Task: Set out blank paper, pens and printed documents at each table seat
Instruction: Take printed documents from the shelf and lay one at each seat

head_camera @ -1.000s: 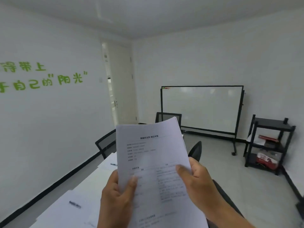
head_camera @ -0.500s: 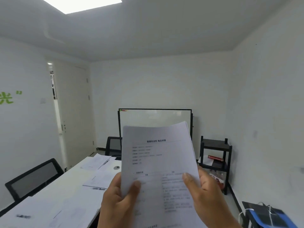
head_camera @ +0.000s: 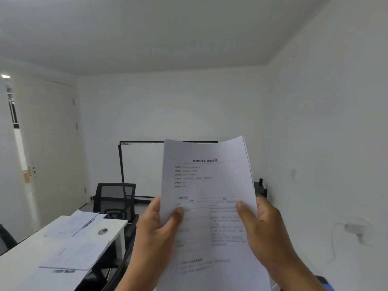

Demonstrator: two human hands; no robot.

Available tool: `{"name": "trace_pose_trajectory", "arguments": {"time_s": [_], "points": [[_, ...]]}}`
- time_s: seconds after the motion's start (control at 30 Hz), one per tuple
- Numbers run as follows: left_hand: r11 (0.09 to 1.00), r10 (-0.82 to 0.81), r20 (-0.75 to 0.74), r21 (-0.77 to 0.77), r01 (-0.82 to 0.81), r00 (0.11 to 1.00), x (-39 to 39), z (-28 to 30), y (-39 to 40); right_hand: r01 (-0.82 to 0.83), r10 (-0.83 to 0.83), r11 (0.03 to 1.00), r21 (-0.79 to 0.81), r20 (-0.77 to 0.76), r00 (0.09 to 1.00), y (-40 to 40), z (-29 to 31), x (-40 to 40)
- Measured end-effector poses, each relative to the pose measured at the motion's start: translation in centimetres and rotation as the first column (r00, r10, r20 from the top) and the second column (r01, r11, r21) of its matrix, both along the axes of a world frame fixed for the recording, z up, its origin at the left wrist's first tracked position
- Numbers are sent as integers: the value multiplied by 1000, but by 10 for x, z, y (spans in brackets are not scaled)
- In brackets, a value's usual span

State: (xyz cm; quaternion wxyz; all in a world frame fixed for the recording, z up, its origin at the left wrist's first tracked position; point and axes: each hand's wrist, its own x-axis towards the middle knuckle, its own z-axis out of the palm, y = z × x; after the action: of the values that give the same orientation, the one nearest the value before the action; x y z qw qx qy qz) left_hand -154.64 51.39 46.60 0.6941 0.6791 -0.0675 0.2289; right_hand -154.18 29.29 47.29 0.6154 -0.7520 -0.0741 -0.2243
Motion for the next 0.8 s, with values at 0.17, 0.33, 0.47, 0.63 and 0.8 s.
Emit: {"name": "trace_pose_trajectory", "arguments": {"time_s": [0.17,0.33,0.47,0.63,0.8], "points": [[998,-55,11,-39,56,998,71,2,-30,47,-46,998,-29,35,998,-31,5,68],[994,-87,-4,-61,87,996,158,1,-27,67,-65,996,-63,21,998,-28,7,151],[998,-59,-4,-38,59,998,211,9,-15,33,-32,998,-58,19,999,-19,18,205],[1000,-7,5,-4,7,1000,259,18,7,-51,52,998,-24,26,998,4,27,265],[994,68,18,83,-69,998,312,27,21,-143,144,989,36,-13,990,15,29,330]]}}
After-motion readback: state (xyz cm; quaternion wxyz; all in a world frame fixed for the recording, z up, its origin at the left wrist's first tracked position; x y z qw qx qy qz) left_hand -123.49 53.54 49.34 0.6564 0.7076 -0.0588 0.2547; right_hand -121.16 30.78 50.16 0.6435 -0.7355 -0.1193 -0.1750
